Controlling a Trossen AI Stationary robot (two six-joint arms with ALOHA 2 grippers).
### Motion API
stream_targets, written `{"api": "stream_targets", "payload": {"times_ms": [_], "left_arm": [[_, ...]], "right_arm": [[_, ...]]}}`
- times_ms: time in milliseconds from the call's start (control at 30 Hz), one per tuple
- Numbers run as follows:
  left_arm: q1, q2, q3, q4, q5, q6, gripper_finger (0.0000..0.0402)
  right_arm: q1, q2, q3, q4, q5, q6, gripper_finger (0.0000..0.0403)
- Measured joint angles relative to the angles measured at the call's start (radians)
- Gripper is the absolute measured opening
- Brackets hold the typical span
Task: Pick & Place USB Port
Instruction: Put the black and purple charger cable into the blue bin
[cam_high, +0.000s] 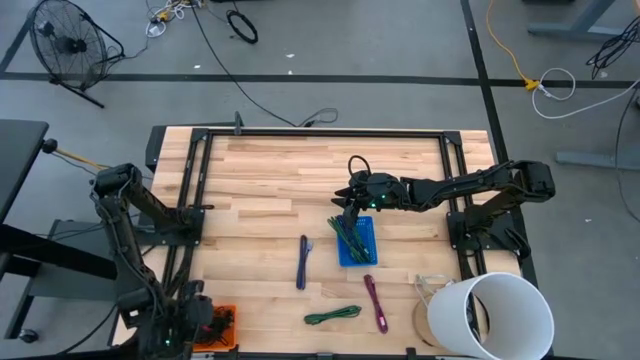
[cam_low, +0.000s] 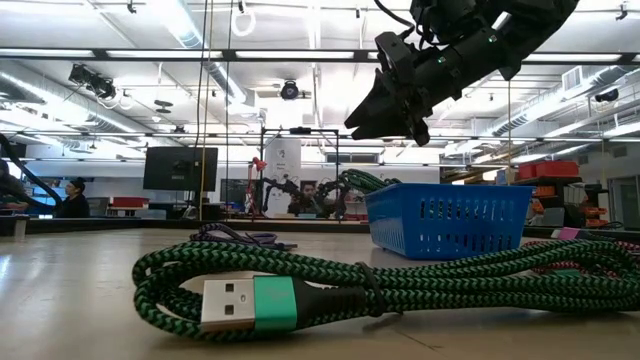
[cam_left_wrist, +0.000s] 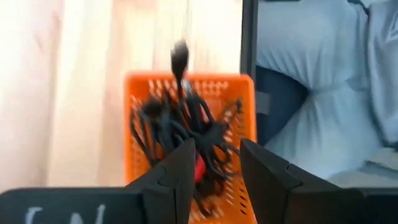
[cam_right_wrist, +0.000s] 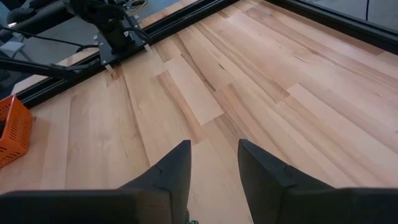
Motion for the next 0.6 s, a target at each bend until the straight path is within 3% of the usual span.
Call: {"api": "stream_targets", "payload": {"times_ms": [367,600], "left_arm": [[0.162,-0.001,0.0,-0.003,-0.265,0.317,0.0131],[0.304,-0.001,0.0,-0.032,-0.277,0.51,0.0121]], "right_arm": [[0.0,0.0,0.001,0.001,0.0,0.0,0.0132],[0.025,0.0,0.001,0.001,-0.075,0.014,0.0132]]}}
